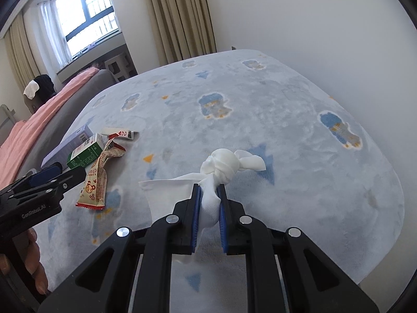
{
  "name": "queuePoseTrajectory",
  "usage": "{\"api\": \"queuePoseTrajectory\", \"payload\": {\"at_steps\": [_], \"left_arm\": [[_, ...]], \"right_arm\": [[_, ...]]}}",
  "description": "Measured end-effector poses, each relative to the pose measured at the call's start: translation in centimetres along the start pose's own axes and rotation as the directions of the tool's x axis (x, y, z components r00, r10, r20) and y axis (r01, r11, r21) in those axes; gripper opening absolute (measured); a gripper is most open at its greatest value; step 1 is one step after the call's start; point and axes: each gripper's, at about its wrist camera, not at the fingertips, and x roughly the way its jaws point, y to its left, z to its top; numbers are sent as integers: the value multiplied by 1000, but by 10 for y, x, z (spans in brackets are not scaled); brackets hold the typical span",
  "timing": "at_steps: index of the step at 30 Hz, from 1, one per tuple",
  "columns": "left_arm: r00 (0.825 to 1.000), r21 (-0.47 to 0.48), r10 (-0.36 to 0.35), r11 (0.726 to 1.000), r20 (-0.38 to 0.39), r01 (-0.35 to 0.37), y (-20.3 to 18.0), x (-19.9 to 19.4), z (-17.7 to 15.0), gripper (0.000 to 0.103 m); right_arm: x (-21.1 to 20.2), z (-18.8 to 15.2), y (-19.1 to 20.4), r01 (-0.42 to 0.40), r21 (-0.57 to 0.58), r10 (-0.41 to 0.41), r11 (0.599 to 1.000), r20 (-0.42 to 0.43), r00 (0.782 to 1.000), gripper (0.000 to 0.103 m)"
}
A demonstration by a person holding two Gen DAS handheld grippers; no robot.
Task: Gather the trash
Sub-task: 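Grasp the cream-and-red snack bar wrapper with the left tool, then drop the snack wrapper from the left tool into the basket while the right tool drops the tissue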
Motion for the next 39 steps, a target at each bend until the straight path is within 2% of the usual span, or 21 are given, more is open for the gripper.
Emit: {"api": "queuePoseTrajectory", "payload": {"at_steps": [5, 12, 13, 15, 16, 17, 19, 22, 30, 39], "left_arm": [[999, 11, 3, 1000, -47, -3, -9, 25, 8, 79], [997, 9, 14, 1000, -76, -14, -13, 43, 11, 77], [997, 8, 13, 1000, -77, -12, -14, 44, 11, 72], [996, 12, 0, 1000, -94, 2, -14, 48, 11, 54], [994, 13, -11, 1000, -110, 12, -15, 50, 10, 39], [993, 12, -12, 1000, -118, 13, -15, 51, 9, 34], [994, 19, -7, 1000, -106, 9, -16, 48, 7, 31], [995, 17, -32, 999, -98, 34, -15, 38, 2, 30], [999, 12, 5, 1000, -34, -5, 2, -13, -20, 30], [996, -54, 87, 995, 31, -85, 66, -79, -53, 30]], "right_arm": [[-1, -1, -3, -16, 10, 16, 1000, 2, 1000, 14], [-1, -1, -7, -31, 21, 31, 999, -1, 1000, 14], [-1, -1, -7, -30, 21, 30, 999, -1, 1000, 14], [-1, -1, -7, -31, 20, 31, 999, -1, 1000, 14], [-1, -1, -7, -31, 20, 31, 999, -1, 1000, 14], [-1, -1, -7, -31, 21, 31, 999, 0, 1000, 14], [-1, -1, -6, -33, 20, 33, 999, 0, 999, 14], [-2, 0, -4, -35, 13, 35, 999, -1, 999, 14], [-16, -2, 18, -49, -33, 50, 998, 13, 999, 14], [-38, -6, 89, -133, -136, 136, 982, 12, 991, 14]]}}
